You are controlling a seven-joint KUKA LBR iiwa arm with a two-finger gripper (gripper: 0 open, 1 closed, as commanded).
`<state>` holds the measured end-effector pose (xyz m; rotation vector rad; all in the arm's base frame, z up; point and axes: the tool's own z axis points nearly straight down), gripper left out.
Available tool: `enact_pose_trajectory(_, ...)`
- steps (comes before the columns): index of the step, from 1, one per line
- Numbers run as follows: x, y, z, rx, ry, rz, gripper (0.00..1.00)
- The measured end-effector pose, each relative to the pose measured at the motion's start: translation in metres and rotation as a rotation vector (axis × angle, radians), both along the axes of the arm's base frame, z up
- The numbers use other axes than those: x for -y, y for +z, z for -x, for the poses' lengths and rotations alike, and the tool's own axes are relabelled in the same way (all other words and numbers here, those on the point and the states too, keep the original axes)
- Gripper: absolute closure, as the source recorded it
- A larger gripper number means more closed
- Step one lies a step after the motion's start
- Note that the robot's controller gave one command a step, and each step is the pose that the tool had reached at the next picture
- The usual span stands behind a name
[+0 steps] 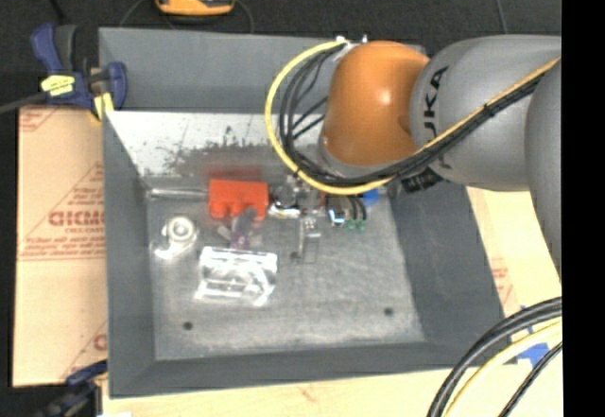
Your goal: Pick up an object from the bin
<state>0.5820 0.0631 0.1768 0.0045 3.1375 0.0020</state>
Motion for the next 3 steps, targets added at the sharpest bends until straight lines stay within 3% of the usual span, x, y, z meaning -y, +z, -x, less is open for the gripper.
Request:
enact_pose_trajectory(1, -0.054, -0.092, 0.002, 0.003, 0.163, 0.000, 0.00)
enact_pose_trajectory(2, -0.053, -0.092, 0.002, 0.000, 0.162, 0.003, 1.00)
enact_pose_trajectory(3, -0.043, 0.088, -0.004, 0.005, 0.193, 0.003, 1.00)
